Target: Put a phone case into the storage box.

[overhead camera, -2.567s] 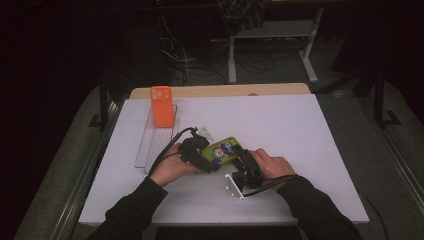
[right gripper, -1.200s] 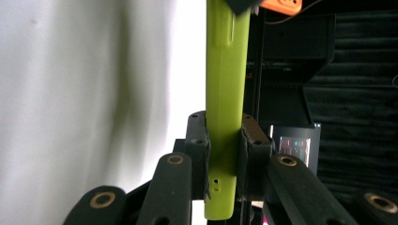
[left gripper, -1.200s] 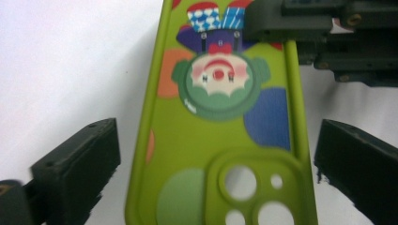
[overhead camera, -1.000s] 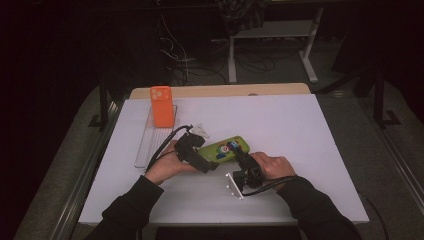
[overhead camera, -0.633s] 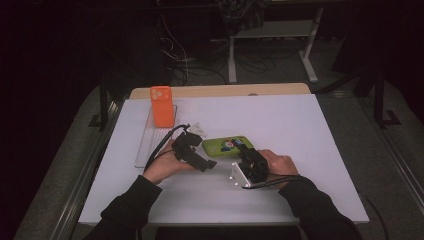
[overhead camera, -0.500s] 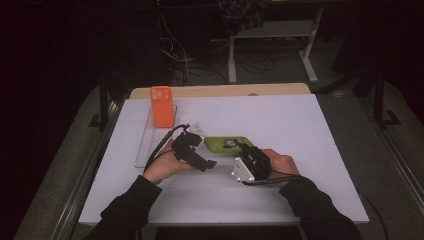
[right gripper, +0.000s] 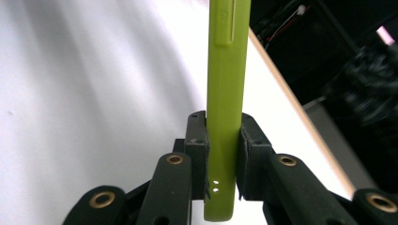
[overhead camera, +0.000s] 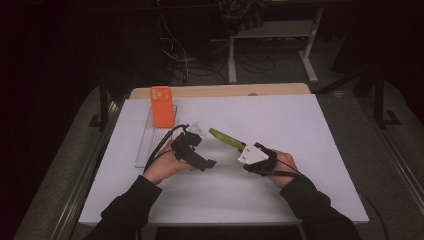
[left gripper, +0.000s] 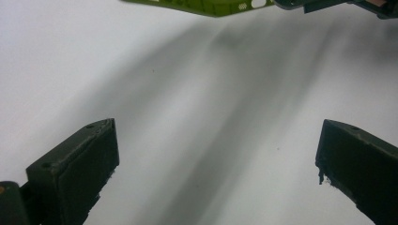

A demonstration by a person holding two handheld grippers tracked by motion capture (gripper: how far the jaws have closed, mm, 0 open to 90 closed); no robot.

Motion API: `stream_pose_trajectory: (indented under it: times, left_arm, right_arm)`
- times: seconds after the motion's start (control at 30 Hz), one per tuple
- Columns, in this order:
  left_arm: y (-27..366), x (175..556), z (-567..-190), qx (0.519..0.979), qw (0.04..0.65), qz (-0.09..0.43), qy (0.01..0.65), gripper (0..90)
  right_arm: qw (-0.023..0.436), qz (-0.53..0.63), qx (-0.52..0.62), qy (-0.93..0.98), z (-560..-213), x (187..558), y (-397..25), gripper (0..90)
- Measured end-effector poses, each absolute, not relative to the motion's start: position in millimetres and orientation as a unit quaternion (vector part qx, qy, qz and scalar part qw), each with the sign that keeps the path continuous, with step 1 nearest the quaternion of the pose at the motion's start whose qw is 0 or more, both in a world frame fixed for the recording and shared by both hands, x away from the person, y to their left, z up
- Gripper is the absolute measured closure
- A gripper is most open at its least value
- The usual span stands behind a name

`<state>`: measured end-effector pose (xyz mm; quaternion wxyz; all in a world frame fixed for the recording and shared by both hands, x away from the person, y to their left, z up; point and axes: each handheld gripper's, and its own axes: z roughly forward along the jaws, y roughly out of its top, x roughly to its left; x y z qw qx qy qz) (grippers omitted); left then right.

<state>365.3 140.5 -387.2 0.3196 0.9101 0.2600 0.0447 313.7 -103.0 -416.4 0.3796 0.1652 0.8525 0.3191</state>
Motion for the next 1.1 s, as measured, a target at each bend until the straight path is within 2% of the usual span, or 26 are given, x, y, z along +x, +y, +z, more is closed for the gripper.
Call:
stream_pose_trajectory:
  times: [0.1, 0.4, 0.5, 0.7, 0.97, 1.1]
  left_arm:
    - [139.4, 364.5, -388.2, 0.901, 0.331, 0.045, 0.276, 0.0]
    - [140.9, 366.4, -388.6, 0.902, 0.332, 0.043, 0.274, 0.0]
    - [139.5, 364.6, -389.6, 0.890, 0.345, 0.037, 0.295, 0.0]
    - [139.4, 364.9, -389.5, 0.888, 0.350, 0.038, 0.295, 0.0]
    - [140.1, 365.8, -389.7, 0.889, 0.349, 0.042, 0.293, 0.0]
    - [137.8, 365.1, -390.7, 0.878, 0.366, 0.037, 0.306, 0.0]
  right_arm:
    - [0.352, 0.334, 0.190, 0.853, -415.5, 315.8, -104.7, 75.4]
    - [0.276, 0.375, 0.251, 0.849, -410.4, 323.5, -111.3, 75.5]
    - [0.252, 0.387, 0.273, 0.844, -408.8, 325.6, -114.4, 75.5]
    - [0.207, 0.413, 0.310, 0.831, -407.3, 333.5, -122.9, 75.5]
    - [0.126, 0.451, 0.374, 0.800, -407.3, 341.8, -133.8, 75.7]
    - [0.118, 0.456, 0.387, 0.793, -407.5, 344.4, -138.8, 75.7]
